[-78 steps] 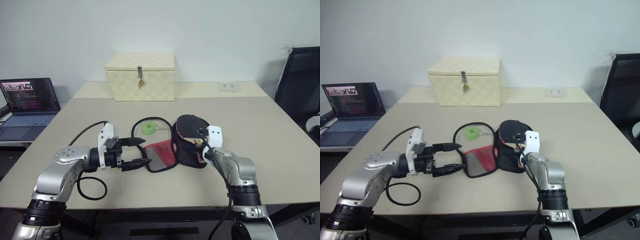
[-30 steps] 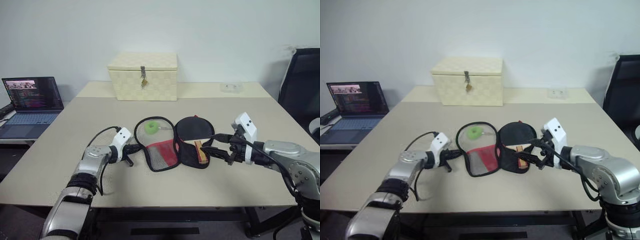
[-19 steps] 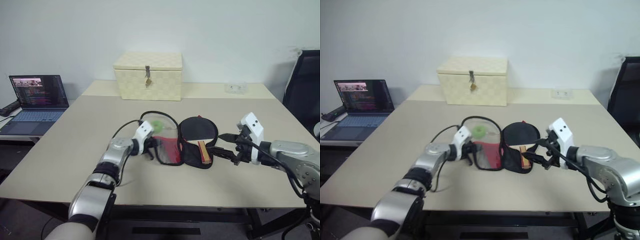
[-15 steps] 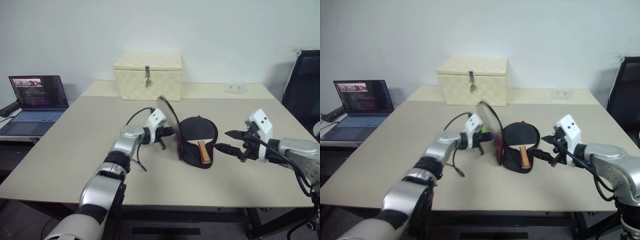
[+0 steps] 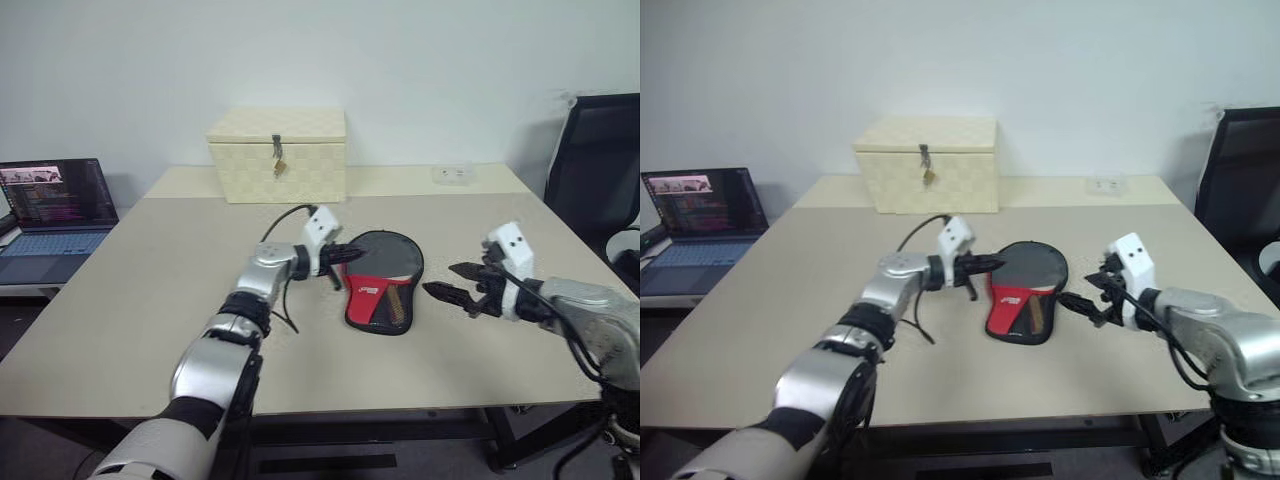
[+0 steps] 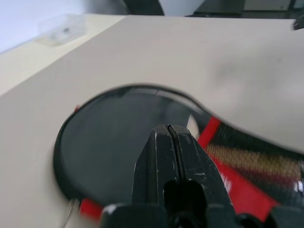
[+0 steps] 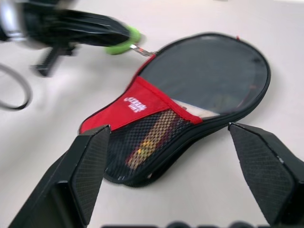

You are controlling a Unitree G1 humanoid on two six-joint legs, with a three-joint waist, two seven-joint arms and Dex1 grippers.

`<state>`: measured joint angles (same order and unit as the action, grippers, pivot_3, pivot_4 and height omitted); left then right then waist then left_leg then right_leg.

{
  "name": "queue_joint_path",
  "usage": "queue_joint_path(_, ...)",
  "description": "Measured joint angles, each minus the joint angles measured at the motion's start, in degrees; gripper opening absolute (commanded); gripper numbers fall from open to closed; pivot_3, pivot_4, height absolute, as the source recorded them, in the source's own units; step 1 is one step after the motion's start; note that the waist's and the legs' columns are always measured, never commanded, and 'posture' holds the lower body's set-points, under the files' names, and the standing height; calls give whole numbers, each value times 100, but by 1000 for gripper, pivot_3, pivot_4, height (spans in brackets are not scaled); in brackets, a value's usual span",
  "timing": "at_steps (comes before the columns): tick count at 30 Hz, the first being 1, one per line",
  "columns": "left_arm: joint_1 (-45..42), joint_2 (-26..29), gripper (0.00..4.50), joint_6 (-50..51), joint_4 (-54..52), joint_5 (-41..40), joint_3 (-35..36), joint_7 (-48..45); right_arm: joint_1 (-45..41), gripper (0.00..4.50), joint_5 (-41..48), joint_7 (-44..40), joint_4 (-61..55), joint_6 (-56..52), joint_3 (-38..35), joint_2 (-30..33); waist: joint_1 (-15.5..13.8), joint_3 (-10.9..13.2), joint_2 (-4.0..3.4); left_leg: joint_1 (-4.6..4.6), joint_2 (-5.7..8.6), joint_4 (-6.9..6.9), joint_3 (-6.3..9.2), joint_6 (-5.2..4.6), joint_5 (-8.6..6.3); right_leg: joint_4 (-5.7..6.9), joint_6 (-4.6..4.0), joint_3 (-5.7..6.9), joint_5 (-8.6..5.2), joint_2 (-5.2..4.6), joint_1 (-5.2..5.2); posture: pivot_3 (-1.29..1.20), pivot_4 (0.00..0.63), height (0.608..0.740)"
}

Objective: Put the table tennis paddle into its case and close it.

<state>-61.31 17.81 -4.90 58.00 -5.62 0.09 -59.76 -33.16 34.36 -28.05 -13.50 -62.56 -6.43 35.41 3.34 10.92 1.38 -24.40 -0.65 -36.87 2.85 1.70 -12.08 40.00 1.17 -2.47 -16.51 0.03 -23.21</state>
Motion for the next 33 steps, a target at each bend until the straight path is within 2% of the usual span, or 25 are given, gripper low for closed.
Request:
queue_joint_path(4,830,536,11,590,-1140,-367,245,-308,-268,4341,-459,97,782,386,388,-307,-24,0,0,-3,0,0,1,0,0,-5,0,1,0,-9,-1,0,150,740)
queue_joint_path(8,2150,1272,11,1577,-3057,-903,535,-469,-716,4341,-1054,252,2139,1072,628,-661,5,0,-1,1,-3,1,10,1,0,-2,-1,-7,0,-17,-2,0,150,740)
queue_joint_path(11,2725,1509,11,2192,-4099,-1217,690,-431,-1007,4341,-1355,422,3099,1423,586,-798,-87,1,-1,0,2,-3,7,3,1,-1,-1,5,0,-18,1,0,150,740)
queue_joint_path(16,3075,1681,11,2869,-5347,-1656,724,-219,-1366,4341,-1552,421,4047,1760,571,-1100,-169,1,-1,0,6,-6,2,3,1,-1,-1,5,0,-21,5,0,150,740)
queue_joint_path(24,3177,1848,11,3233,-5892,-1926,721,-18,-1585,4341,-1834,136,4512,1907,690,-1242,-137,0,-3,4,-1,-3,-3,2,1,0,-2,1,1,-16,4,0,150,740)
queue_joint_path(33,3187,1974,11,3248,-5965,-1953,705,44,-1260,4341,-1864,-122,3849,1388,749,-1077,-140,0,-3,5,-1,-3,-3,2,1,0,-2,1,1,-16,4,0,150,740)
